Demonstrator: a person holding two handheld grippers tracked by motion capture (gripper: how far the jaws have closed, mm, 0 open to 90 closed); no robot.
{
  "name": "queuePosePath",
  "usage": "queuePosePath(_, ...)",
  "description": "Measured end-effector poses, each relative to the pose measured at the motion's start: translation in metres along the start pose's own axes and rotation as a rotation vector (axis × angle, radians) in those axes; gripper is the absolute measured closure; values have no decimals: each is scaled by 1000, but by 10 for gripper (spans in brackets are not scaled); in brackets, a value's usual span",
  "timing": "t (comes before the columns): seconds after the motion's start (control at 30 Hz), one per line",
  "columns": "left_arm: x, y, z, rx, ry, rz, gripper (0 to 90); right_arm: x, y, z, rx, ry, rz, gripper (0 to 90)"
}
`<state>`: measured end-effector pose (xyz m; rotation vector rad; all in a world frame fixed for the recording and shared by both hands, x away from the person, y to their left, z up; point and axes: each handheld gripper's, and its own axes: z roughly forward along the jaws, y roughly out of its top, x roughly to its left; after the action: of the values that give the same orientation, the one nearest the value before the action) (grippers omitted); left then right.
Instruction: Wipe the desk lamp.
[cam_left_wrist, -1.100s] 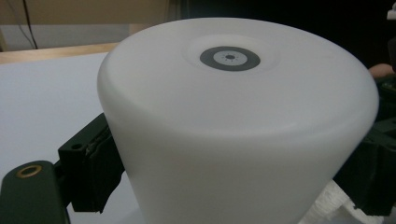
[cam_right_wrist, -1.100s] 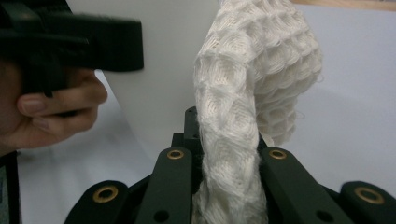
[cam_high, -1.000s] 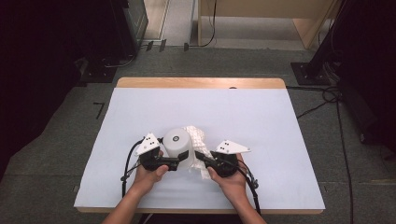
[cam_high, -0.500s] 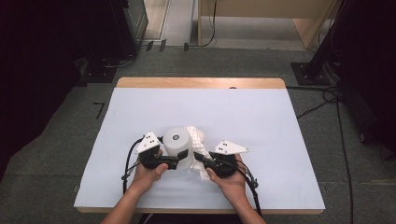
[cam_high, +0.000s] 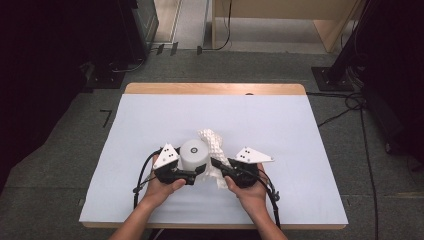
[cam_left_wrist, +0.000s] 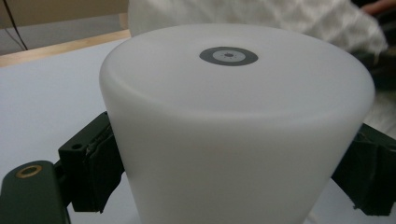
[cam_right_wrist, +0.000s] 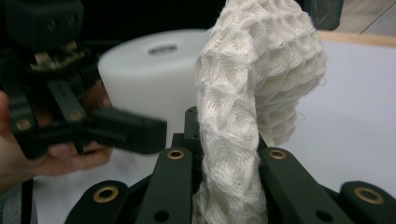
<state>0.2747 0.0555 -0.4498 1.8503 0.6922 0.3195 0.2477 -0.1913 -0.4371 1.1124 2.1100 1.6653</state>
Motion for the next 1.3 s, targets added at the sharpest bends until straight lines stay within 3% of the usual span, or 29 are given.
queuePosePath(0.1,0,0,0,-5,7,-3,91,-1,0,-1,1,1,-1,800)
queuePosePath(0.2,4,2,-2,-22,35,-12,91,-3,-7,6,37,-6,-8,799)
queuePosePath(0.27,6,2,-4,-32,85,-11,91,-5,-11,9,59,-13,0,800)
queuePosePath(0.3,7,1,-3,-28,145,11,91,-8,-12,10,59,-18,11,799)
queuePosePath(0.33,7,1,-3,-28,145,11,90,-8,-12,10,59,-18,11,799)
queuePosePath(0.37,8,-3,-1,-12,197,28,90,-11,-11,7,49,-30,14,799)
queuePosePath(0.57,9,-10,5,27,251,62,90,-21,-11,0,32,-72,41,799)
queuePosePath(0.7,6,-12,5,24,256,82,89,-26,-13,-3,34,-88,54,799)
queuePosePath(0.9,9,-16,1,17,253,61,87,-26,-15,-5,35,-91,51,799)
queuePosePath(1.07,6,-17,-2,8,310,23,47,-28,-15,-5,36,-96,47,798)
queuePosePath(1.2,-5,-16,1,18,395,1,47,-29,-15,-7,35,-98,50,798)
queuePosePath(1.3,-9,-15,1,4,407,1,77,-29,-16,-6,39,-98,50,798)
